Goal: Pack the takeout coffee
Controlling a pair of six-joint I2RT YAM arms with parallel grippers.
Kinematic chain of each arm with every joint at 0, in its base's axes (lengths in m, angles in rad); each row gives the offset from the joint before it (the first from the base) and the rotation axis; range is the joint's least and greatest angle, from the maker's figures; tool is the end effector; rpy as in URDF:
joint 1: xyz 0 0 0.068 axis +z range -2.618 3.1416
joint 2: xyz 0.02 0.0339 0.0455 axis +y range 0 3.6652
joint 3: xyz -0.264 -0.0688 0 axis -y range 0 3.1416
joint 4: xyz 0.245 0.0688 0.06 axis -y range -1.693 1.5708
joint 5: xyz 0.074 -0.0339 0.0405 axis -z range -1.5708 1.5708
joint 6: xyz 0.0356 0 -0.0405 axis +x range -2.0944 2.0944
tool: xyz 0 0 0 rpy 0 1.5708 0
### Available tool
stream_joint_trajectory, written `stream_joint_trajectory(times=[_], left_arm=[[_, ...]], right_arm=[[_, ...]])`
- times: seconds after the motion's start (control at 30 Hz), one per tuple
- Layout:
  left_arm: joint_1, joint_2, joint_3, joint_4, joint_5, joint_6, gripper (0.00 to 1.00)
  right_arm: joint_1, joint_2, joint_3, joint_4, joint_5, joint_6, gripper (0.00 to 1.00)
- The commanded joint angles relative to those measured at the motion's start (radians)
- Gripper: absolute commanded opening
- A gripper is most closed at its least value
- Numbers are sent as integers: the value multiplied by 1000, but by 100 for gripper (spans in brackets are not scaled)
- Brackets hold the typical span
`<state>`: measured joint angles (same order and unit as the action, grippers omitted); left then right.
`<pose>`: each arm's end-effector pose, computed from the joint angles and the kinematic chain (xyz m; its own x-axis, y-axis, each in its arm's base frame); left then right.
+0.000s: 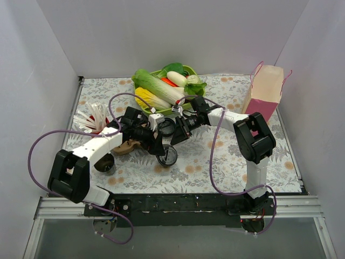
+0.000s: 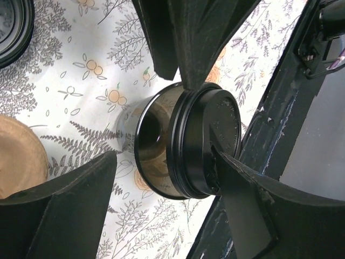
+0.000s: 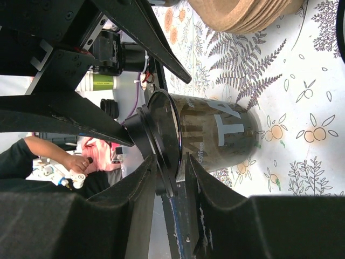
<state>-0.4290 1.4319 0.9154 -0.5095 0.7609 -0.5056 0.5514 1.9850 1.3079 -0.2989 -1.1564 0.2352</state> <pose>0.2424 -0.1379 0.2208 -0.9837 0.0643 -0.1678 0.1712 0.6184 -0.7670 0.3273 0.2396 0.1753 -0.8371 -0.4047 -0.3682 -0.4656 0.1733 0.8679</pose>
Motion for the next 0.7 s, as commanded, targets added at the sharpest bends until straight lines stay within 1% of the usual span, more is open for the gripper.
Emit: stream_joint_trajectory(times=[0.0,0.33,0.53,0.67], left_arm=[[4,-59,28,-41,-55,21,74],[6,-56,43,-29,-72,-7,72],[7,-31,62,2,-75,-42,72],[10,-13,74,0,-83,-39,72]], right_arm=[[5,-29,40,-17,-6,-14,35],[5,-40,33,-22,-6,-28,35],[8,-49,37,-52,4,-88,37],[8,-49,44,-60,11,-94,37]])
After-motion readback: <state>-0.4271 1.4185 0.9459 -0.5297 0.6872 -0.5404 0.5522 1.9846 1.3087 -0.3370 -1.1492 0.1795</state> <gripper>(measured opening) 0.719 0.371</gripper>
